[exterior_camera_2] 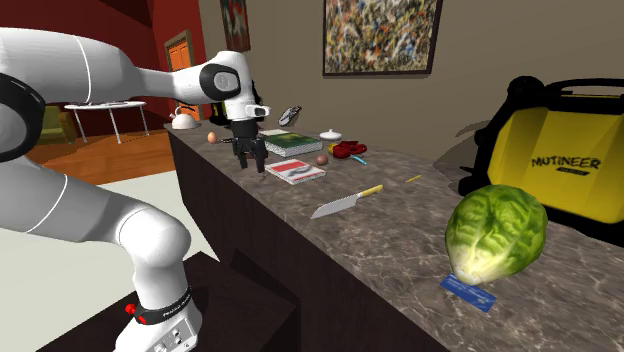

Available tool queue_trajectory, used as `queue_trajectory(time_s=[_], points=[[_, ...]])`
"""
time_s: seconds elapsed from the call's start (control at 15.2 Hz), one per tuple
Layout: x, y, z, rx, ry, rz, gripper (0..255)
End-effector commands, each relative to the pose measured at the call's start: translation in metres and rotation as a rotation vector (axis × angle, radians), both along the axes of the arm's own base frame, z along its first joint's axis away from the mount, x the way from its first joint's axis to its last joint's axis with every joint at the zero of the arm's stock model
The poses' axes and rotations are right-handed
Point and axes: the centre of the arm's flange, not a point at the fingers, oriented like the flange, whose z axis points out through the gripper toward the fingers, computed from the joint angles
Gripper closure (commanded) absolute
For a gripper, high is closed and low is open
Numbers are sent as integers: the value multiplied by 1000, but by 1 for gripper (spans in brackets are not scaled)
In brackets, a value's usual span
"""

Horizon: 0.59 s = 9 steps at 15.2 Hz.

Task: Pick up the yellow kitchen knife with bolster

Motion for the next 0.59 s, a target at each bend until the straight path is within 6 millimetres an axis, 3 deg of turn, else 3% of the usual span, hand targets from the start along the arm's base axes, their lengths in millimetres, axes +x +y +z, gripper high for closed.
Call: queue_trajectory(time_s=[0.0,0.53], points=[[0,0,0,0,0,0,0],[56,-103,-9,70,30,-56,0]])
